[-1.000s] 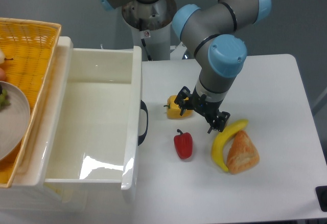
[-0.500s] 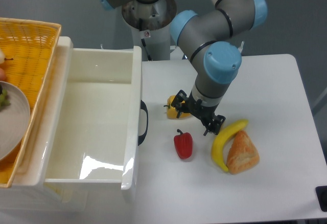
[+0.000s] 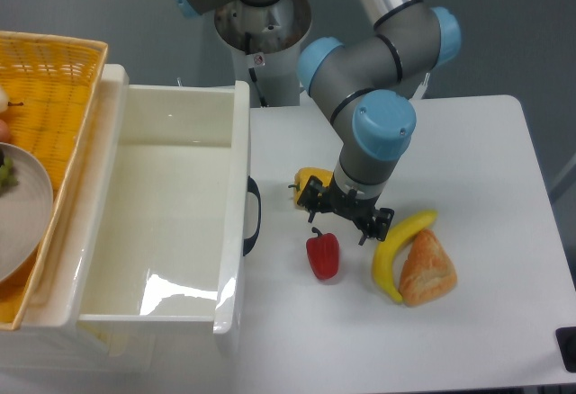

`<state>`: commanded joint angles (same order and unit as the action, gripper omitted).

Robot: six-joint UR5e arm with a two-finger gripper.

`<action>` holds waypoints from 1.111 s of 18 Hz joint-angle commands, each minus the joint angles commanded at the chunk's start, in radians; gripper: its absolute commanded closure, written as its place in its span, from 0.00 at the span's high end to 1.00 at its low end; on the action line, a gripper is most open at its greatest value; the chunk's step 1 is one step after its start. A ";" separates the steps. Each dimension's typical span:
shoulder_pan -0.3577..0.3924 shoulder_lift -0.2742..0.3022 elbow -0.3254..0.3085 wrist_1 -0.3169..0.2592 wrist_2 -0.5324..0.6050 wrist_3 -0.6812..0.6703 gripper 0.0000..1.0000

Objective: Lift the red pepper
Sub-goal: 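Move the open gripper from the yellow pepper toward the red pepper, then lower the gripper around the red bell pepper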

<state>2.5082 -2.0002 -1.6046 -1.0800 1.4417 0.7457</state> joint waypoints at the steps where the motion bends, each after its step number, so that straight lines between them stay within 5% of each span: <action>1: -0.008 -0.008 0.000 0.003 0.037 -0.008 1.00; 20: -0.042 -0.110 0.003 0.032 0.086 -0.170 1.00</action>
<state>2.4666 -2.1107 -1.6015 -1.0477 1.5278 0.5752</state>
